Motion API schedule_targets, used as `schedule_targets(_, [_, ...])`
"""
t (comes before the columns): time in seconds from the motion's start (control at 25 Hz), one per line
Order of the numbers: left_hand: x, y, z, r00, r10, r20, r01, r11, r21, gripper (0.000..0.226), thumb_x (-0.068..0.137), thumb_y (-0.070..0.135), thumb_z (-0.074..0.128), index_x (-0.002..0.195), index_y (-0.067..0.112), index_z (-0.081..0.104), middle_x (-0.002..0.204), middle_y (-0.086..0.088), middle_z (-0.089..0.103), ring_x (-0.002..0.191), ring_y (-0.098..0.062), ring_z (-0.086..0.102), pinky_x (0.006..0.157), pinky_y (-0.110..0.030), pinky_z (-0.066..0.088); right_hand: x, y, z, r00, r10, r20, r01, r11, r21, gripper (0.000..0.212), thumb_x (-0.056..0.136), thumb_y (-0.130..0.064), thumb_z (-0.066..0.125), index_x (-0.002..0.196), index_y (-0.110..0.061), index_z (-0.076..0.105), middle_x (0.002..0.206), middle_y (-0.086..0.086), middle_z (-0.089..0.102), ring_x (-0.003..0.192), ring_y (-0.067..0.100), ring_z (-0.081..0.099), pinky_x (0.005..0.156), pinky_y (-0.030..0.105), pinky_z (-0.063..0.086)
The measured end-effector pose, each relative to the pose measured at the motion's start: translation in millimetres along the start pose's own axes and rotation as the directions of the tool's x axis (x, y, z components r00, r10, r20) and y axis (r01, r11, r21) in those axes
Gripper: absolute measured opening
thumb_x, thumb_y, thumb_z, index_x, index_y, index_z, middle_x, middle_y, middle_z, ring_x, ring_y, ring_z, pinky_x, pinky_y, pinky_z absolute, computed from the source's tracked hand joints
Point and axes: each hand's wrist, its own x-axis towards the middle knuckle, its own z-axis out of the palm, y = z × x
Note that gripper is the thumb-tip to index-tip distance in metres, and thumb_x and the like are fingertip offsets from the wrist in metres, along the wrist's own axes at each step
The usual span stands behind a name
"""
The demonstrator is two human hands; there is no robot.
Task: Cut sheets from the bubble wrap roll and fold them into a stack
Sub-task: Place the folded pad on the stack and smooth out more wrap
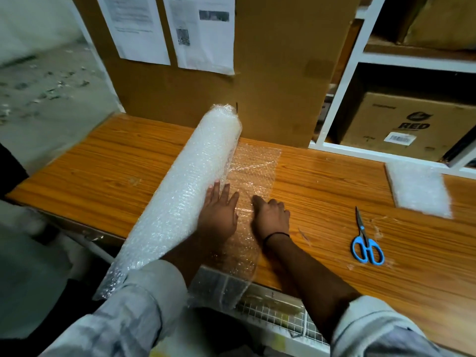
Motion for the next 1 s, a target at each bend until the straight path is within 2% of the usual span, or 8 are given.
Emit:
schedule_targets(0.28, [-7, -13, -31, 0.999, 0.031, 0.032, -0.036, 0.982, 0.184, 0.075, 0.102, 0.055, 0.039, 0.164, 0.022, 0.014, 0.171, -0.017, -0.004, 0.155, -0.044, -0.017, 0.124, -0.059, -0.006, -13, 53, -17, 0.992, 0.121, -0.032, -0.122, 0.992, -0.044, 0.034, 0.106, -0.026, 0.042, 0.136, -0.036, 0.055, 0.125, 0.016, 0.056, 0.122, 0.042, 0.050, 0.097, 0.051, 0.041])
schedule_targets(0.48, [-13, -9, -44, 0.994, 0.109, 0.006, -0.107, 0.967, 0.231, 0.084, 0.095, 0.065, 0.046, 0.164, 0.025, 0.019, 0.172, -0.017, -0.005, 0.155, -0.044, -0.016, 0.125, -0.059, -0.009, -38, 88, -33, 0.962, 0.246, -0.120, -0.258, 0.961, -0.096, 0.031, 0.106, -0.028, 0.040, 0.133, -0.025, 0.057, 0.127, 0.018, 0.052, 0.121, 0.043, 0.049, 0.097, 0.053, 0.041])
schedule_targets(0.52, [-13, -10, -43, 0.993, 0.117, 0.018, -0.118, 0.963, 0.241, 0.086, 0.094, 0.067, 0.046, 0.164, 0.025, 0.019, 0.172, -0.017, -0.005, 0.155, -0.044, -0.016, 0.125, -0.059, -0.009, -45, 85, -33, 0.960, 0.233, -0.158, -0.251, 0.962, -0.108, 0.031, 0.106, -0.027, 0.041, 0.132, -0.022, 0.056, 0.129, 0.018, 0.050, 0.121, 0.042, 0.048, 0.097, 0.053, 0.041])
schedule_targets(0.6, [-15, -13, -42, 0.992, 0.126, 0.024, -0.128, 0.958, 0.259, 0.087, 0.093, 0.069, 0.046, 0.164, 0.025, 0.019, 0.172, -0.017, -0.006, 0.155, -0.044, -0.016, 0.125, -0.059, -0.009, -58, 69, -31, 0.973, 0.110, -0.201, -0.134, 0.985, -0.108, 0.037, 0.102, -0.028, 0.045, 0.138, -0.019, 0.050, 0.138, 0.017, 0.047, 0.129, 0.040, 0.043, 0.102, 0.052, 0.039])
schedule_targets(0.68, [-18, -19, -39, 0.991, 0.129, 0.032, -0.133, 0.954, 0.270, 0.088, 0.093, 0.071, 0.045, 0.164, 0.027, 0.019, 0.171, -0.017, -0.008, 0.155, -0.043, -0.017, 0.125, -0.059, -0.008, -69, 39, -24, 0.989, -0.012, -0.147, 0.003, 0.998, -0.062, 0.052, 0.102, -0.041, 0.043, 0.149, -0.020, 0.039, 0.157, 0.017, 0.035, 0.146, 0.038, 0.029, 0.117, 0.053, 0.029])
schedule_targets(0.76, [-18, -32, -38, 0.990, 0.133, 0.035, -0.138, 0.950, 0.280, 0.088, 0.092, 0.074, 0.043, 0.163, 0.029, 0.019, 0.171, -0.016, -0.010, 0.155, -0.042, -0.019, 0.125, -0.058, -0.007, -71, 11, -8, 0.998, -0.049, -0.042, 0.048, 0.999, -0.014, 0.067, 0.102, -0.058, 0.030, 0.159, -0.023, 0.024, 0.170, 0.014, 0.014, 0.157, 0.037, 0.007, 0.126, 0.055, 0.009])
schedule_targets(0.84, [-14, -49, -39, 0.989, 0.142, 0.028, -0.144, 0.952, 0.270, 0.087, 0.092, 0.077, 0.043, 0.163, 0.032, 0.020, 0.172, -0.014, -0.010, 0.155, -0.041, -0.020, 0.125, -0.058, -0.008, -67, -2, 9, 0.999, -0.015, 0.032, 0.015, 1.000, 0.003, 0.079, 0.100, -0.071, 0.019, 0.163, -0.024, 0.014, 0.172, 0.012, 0.000, 0.158, 0.037, -0.006, 0.127, 0.055, -0.002])
schedule_targets(1.0, [-6, -87, -36, 0.987, 0.156, -0.029, -0.147, 0.968, 0.203, 0.088, 0.089, 0.080, 0.044, 0.162, 0.036, 0.022, 0.172, -0.011, -0.009, 0.156, -0.039, -0.017, 0.125, -0.056, -0.010, -58, 4, 25, 0.999, 0.033, 0.017, -0.031, 0.993, -0.112, 0.088, 0.096, -0.079, 0.007, 0.165, -0.025, 0.005, 0.172, 0.010, -0.007, 0.158, 0.032, -0.012, 0.127, 0.052, -0.008])
